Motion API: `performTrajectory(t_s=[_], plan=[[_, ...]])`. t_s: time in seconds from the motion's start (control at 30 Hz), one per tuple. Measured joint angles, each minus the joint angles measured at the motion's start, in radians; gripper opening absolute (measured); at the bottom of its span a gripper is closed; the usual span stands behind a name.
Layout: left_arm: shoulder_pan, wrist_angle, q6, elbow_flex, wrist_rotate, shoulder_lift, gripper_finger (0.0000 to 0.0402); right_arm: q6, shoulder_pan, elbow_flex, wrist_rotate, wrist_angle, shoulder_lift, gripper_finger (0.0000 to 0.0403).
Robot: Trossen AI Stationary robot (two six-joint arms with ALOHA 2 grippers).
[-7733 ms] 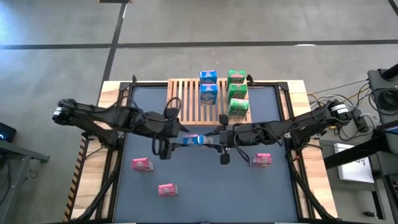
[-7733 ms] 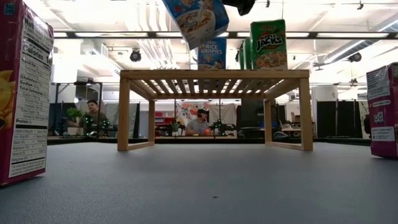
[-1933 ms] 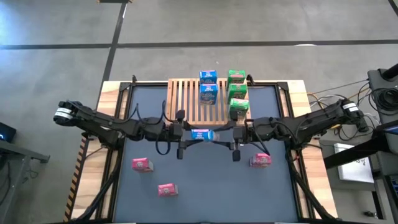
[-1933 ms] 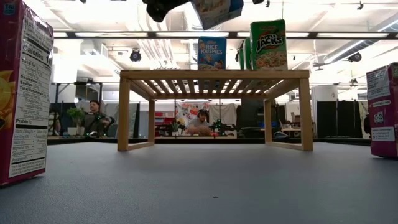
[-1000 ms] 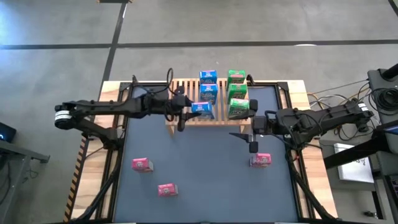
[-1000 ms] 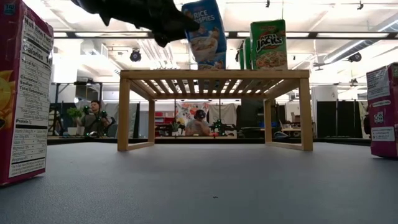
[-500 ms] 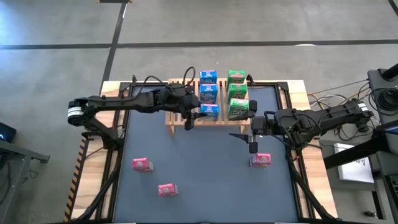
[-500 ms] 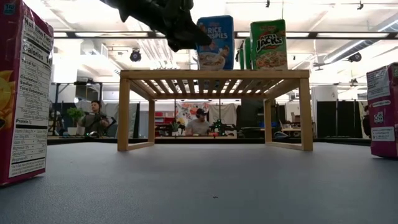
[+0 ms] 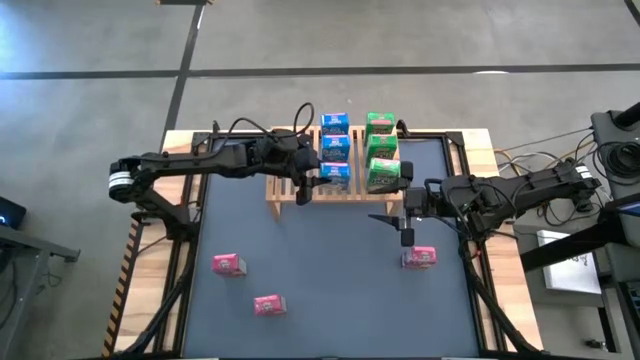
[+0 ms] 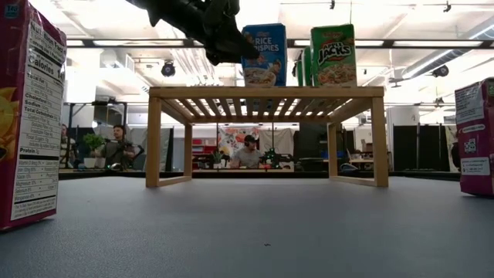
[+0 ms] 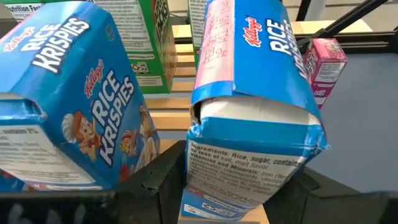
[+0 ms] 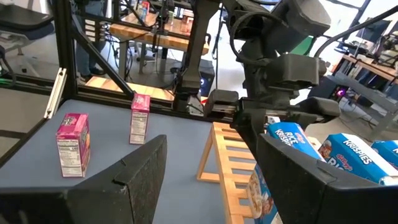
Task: Stack cereal on shelf
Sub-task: Put the blue cereal box on the shelf aligned with the other blue cereal boxes
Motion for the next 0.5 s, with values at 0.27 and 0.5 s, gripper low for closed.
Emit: performTrajectory(t_s=[0.27,0.5], plan=[[0.000,-0.006,-0.018,0.000,-0.002,0.000,0.0165,0.000,0.000,0.000,0.000,0.002,0.000,0.0238],[0.000,-0.014,-0.037,-0.002,-0.004,0.002,0.0216,0.007,0.000,0.000,0.000,0.002,0.000,0.0238]])
